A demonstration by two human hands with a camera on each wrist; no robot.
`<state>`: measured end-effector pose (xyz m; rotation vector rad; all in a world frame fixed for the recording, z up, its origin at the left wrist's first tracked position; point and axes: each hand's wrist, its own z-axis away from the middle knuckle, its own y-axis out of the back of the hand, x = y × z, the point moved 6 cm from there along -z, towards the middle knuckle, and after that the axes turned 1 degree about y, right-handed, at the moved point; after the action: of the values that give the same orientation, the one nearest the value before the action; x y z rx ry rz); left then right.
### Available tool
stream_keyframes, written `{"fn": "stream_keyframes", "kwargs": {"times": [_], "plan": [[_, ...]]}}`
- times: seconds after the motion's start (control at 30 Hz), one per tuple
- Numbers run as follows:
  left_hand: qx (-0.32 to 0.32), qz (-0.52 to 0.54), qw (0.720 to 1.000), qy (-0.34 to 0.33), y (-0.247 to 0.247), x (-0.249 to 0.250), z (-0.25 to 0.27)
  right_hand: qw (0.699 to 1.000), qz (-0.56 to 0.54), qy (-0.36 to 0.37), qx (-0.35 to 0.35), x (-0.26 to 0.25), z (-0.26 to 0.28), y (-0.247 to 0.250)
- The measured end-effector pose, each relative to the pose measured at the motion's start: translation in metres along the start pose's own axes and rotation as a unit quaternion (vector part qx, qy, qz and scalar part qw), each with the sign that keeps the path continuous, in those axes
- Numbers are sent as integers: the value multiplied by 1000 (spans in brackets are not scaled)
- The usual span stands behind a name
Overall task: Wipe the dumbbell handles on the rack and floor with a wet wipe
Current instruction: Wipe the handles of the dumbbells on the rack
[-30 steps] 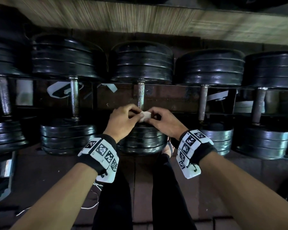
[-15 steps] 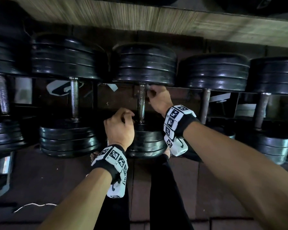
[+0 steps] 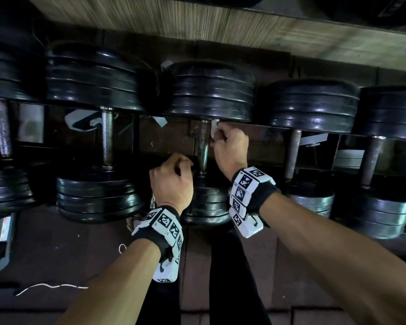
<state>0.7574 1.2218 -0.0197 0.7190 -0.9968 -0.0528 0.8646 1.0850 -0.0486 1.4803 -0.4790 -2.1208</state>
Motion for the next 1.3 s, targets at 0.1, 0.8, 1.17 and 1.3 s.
{"fn": "stream_keyframes", "kwargs": {"times": [0.1, 0.8, 1.17, 1.3], "plan": [[5, -1, 1000, -11, 0, -1, -1, 1000, 4, 21, 12, -10, 10, 3], [-218, 72, 973, -16, 3, 1, -23, 993, 39, 78, -73, -19, 68, -1], [-209, -92, 972, -47, -28, 10, -108, 991, 127, 34, -21, -18, 86, 8], [-247, -99, 960, -87, -42, 30, -109, 991, 123, 54, 1, -16, 87, 7]]}}
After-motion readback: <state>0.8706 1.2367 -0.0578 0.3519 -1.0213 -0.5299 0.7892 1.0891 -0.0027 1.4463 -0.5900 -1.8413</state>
